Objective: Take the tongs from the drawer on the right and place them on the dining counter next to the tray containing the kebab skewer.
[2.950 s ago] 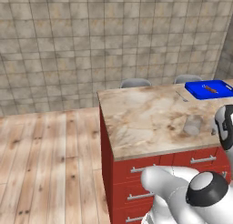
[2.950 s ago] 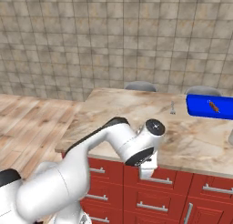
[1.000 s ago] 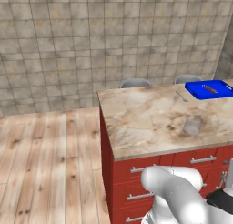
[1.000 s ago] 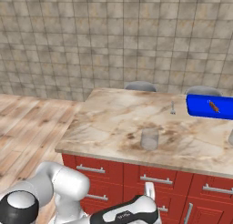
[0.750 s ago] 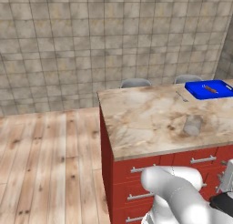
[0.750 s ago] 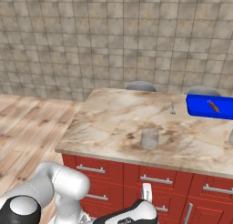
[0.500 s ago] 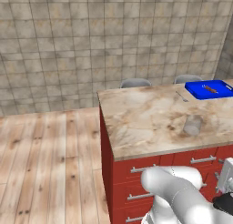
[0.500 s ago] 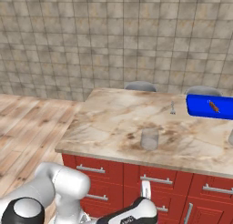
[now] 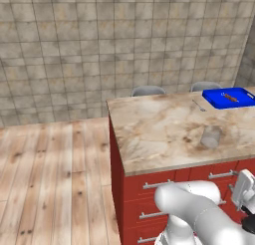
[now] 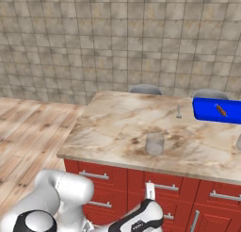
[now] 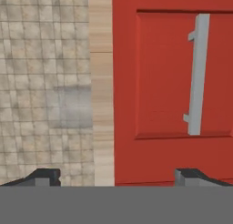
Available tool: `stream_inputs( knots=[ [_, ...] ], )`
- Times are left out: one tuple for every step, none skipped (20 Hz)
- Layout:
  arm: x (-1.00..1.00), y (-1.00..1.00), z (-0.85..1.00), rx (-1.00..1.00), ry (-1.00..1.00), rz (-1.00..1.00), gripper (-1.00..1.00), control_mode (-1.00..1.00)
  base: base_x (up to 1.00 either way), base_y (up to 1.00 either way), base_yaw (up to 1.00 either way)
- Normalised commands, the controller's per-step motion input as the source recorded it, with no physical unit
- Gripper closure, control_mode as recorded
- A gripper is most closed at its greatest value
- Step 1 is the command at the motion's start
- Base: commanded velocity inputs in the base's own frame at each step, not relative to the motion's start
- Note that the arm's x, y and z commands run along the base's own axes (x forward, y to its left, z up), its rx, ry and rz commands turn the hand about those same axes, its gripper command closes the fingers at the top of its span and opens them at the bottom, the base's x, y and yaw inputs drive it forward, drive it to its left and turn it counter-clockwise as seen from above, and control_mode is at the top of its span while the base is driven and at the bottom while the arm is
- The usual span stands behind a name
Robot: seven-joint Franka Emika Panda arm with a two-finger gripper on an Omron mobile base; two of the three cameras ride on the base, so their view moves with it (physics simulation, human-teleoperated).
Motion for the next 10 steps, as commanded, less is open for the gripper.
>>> stream_inputs(
  knots=[
    [0.2,0.0,-0.26,0.0,-0.09,0.0,-1.0,-1.0,0.0,0.0,0.0],
    [0.22,0.0,-0.29,0.0,-0.07,0.0,-1.0,-1.0,0.0,0.0,0.0],
    [0.21,0.0,-0.29,0.0,-0.08,0.0,-1.0,-1.0,0.0,0.0,0.0],
    [0.19,0.0,-0.3,0.0,-0.08,0.0,-1.0,-1.0,0.0,0.0,0.0],
    [0.18,0.0,-0.29,0.0,-0.07,0.0,-1.0,-1.0,0.0,0.0,0.0],
    [0.19,0.0,-0.27,0.0,-0.07,0.0,-1.0,-1.0,0.0,0.0,0.0],
    [0.18,0.0,-0.23,0.0,-0.08,0.0,-1.0,-1.0,0.0,0.0,0.0],
    [0.18,0.0,-0.21,0.0,-0.07,0.0,-1.0,-1.0,0.0,0.0,0.0],
    [0.18,0.0,-0.2,0.0,-0.05,0.0,-1.0,-1.0,0.0,0.0,0.0],
    [0.18,0.0,-0.21,0.0,-0.04,0.0,-1.0,-1.0,0.0,0.0,0.0]
  ],
)
